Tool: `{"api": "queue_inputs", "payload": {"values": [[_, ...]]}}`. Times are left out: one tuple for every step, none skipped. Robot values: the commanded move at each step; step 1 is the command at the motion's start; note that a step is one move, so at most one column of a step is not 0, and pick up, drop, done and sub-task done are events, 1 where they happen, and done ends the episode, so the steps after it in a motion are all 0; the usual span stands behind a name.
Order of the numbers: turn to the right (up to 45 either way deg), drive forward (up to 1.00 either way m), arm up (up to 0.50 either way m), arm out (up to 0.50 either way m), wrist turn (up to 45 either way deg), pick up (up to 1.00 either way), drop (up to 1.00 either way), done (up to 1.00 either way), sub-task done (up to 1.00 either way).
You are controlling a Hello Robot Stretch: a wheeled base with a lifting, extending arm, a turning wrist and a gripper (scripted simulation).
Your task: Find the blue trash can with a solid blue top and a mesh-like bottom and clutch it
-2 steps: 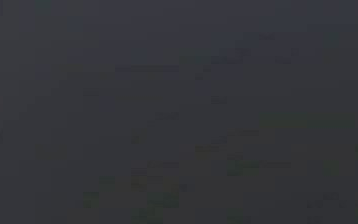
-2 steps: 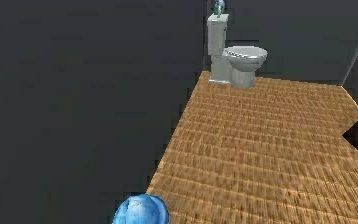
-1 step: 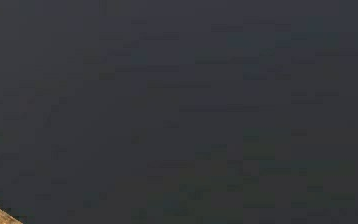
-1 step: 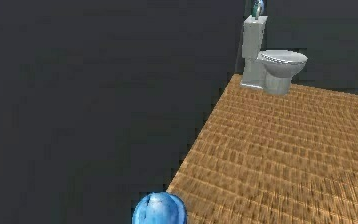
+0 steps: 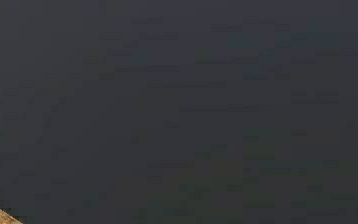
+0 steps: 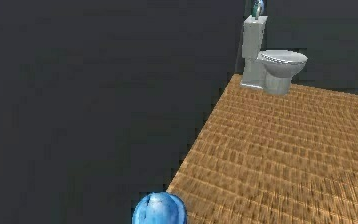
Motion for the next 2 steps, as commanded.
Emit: {"api": "queue_inputs", "payload": {"values": [[0.0, 0.00, 0.00, 0.20, 0.0, 0.00, 0.00, 0.00, 0.00], [0.0, 0.00, 0.00, 0.00, 45.0, 0.00, 0.00, 0.00, 0.00]]}}
